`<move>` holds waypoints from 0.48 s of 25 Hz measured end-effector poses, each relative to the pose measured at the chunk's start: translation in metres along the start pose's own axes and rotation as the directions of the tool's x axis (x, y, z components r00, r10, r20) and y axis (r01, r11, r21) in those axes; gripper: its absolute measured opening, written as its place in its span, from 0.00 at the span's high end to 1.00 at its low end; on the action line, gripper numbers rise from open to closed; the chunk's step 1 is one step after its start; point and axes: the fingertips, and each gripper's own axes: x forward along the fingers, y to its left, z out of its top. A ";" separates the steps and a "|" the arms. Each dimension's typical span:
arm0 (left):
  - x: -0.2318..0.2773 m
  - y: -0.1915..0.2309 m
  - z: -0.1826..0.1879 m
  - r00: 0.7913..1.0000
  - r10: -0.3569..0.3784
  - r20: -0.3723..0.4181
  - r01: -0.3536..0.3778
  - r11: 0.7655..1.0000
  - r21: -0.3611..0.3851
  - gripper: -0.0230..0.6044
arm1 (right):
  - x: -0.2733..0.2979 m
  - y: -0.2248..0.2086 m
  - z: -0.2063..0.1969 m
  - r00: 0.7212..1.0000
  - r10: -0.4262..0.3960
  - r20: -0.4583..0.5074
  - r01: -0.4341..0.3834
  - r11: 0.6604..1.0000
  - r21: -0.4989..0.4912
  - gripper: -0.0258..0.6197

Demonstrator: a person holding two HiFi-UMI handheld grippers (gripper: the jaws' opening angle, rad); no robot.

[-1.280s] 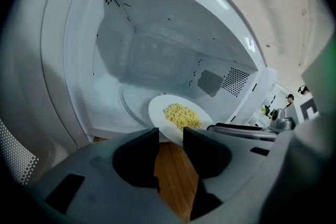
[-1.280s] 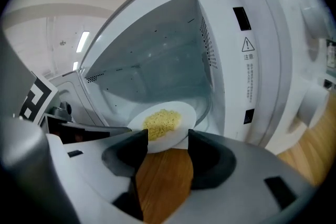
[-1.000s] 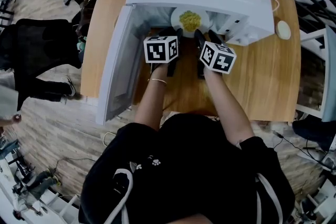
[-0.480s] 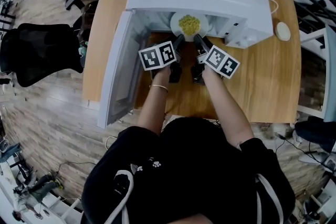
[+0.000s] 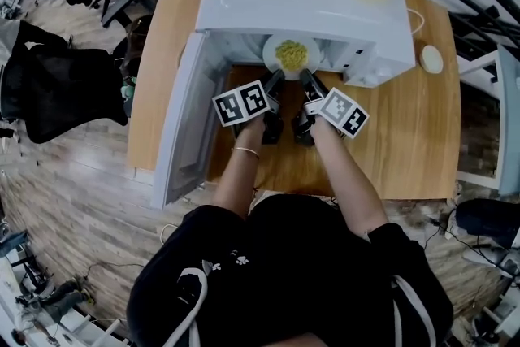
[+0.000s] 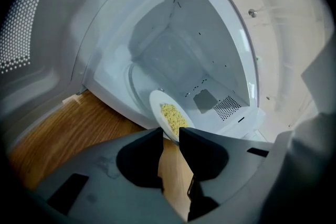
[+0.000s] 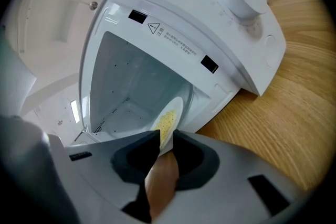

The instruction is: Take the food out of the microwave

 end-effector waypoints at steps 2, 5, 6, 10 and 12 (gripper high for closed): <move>-0.003 -0.004 0.001 1.000 -0.007 0.008 0.007 1.000 0.014 0.81 | -0.003 0.002 0.000 1.000 0.007 0.004 -0.007 1.000 0.001 0.84; -0.010 -0.013 0.003 0.999 -0.022 0.025 0.021 0.999 0.045 0.82 | -0.010 0.008 0.002 1.000 0.025 0.017 -0.025 1.000 -0.007 0.84; -0.014 -0.016 0.003 0.999 -0.029 0.030 0.027 0.998 0.051 0.82 | -0.013 0.010 0.002 0.999 0.031 0.022 -0.031 0.999 -0.008 0.84; -0.026 -0.025 0.001 0.998 -0.056 0.043 0.052 0.996 0.072 0.82 | -0.025 0.019 0.002 0.998 0.053 0.032 -0.053 0.999 -0.009 0.84; -0.030 -0.030 0.001 0.997 -0.067 0.049 0.063 0.995 0.080 0.82 | -0.031 0.022 0.002 0.997 0.064 0.037 -0.063 0.998 -0.009 0.84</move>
